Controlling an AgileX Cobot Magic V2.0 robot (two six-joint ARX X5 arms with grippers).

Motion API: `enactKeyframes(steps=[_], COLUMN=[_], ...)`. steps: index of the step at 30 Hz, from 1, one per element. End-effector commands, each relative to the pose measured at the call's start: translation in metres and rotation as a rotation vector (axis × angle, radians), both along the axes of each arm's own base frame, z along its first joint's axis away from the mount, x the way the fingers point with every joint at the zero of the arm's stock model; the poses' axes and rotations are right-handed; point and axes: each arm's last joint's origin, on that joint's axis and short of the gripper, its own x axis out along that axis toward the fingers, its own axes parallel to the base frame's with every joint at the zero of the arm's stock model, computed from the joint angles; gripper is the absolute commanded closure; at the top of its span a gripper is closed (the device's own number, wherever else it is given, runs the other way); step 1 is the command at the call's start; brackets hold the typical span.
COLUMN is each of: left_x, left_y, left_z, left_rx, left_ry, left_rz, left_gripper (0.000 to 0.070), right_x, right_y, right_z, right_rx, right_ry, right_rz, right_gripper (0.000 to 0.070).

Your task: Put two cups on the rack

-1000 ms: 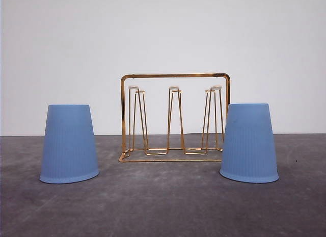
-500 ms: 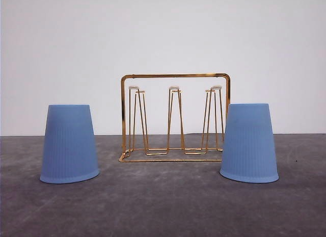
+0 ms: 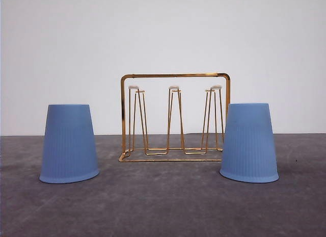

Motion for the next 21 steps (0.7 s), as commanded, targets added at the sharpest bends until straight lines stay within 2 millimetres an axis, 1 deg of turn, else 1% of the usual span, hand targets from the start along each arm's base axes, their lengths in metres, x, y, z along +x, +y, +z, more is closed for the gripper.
enactKeyframes(steps=[1,3,4,5,6,8,9,10,11,12,15,16,18,19,21], left_x=[0.004,0.008,0.009,0.010,0.011,0.010,0.010,0.010,0.010,0.010,0.012,0.014,0.019,0.022,0.028], left_y=[0.000,-0.001,-0.001,-0.001,-0.001,-0.001,-0.001,-0.001,-0.002,-0.002,-0.008,-0.012,-0.020,-0.025,-0.037], left_z=[0.004,0.000,-0.001,-0.001,-0.002,-0.002,-0.002,-0.002,-0.002,-0.002,-0.002,-0.003,-0.005,-0.007,-0.011], left_rx=[0.021,0.022,0.022,0.022,0.022,0.020,0.018,0.014,0.009,0.005,0.002,0.001,-0.007,-0.010,-0.017], left_ry=[-0.011,0.005,0.011,0.016,0.020,0.021,0.021,0.022,0.022,0.023,0.017,0.015,0.013,0.013,0.010], left_rz=[-0.014,-0.015,-0.015,-0.015,-0.015,-0.016,-0.018,-0.020,-0.021,-0.021,-0.046,-0.060,-0.091,-0.107,-0.144], left_gripper=[0.0672,0.0662,0.0632,0.0583,0.0514,0.0354,0.0285,0.0250,0.0229,0.0222,0.0214,0.0190,0.0104,0.0079,0.0062], right_x=[0.007,0.013,0.015,0.016,0.017,0.017,0.017,0.017,0.016,0.016,0.015,0.015,0.015,0.015,0.015], right_y=[0.000,0.001,0.001,0.001,0.001,0.001,0.001,0.001,0.001,0.002,0.004,0.004,0.006,0.007,0.009], right_z=[0.000,-0.006,-0.008,-0.010,-0.011,-0.012,-0.013,-0.013,-0.013,-0.013,-0.013,-0.013,-0.013,-0.013,-0.013], right_rx=[-0.035,-0.040,-0.038,-0.038,-0.038,-0.042,-0.044,-0.044,-0.043,-0.043,-0.025,-0.024,-0.024,-0.025,-0.027], right_ry=[-0.003,0.033,0.048,0.060,0.069,0.077,0.079,0.079,0.081,0.085,0.089,0.086,0.084,0.084,0.083], right_rz=[0.028,0.036,0.040,0.042,0.044,0.048,0.049,0.049,0.055,0.064,0.103,0.112,0.126,0.131,0.140], right_gripper=[0.0694,0.0691,0.0679,0.0644,0.0584,0.0379,0.0269,0.0193,0.0136,0.0097,0.0084,0.0084,0.0083,0.0083,0.0083])
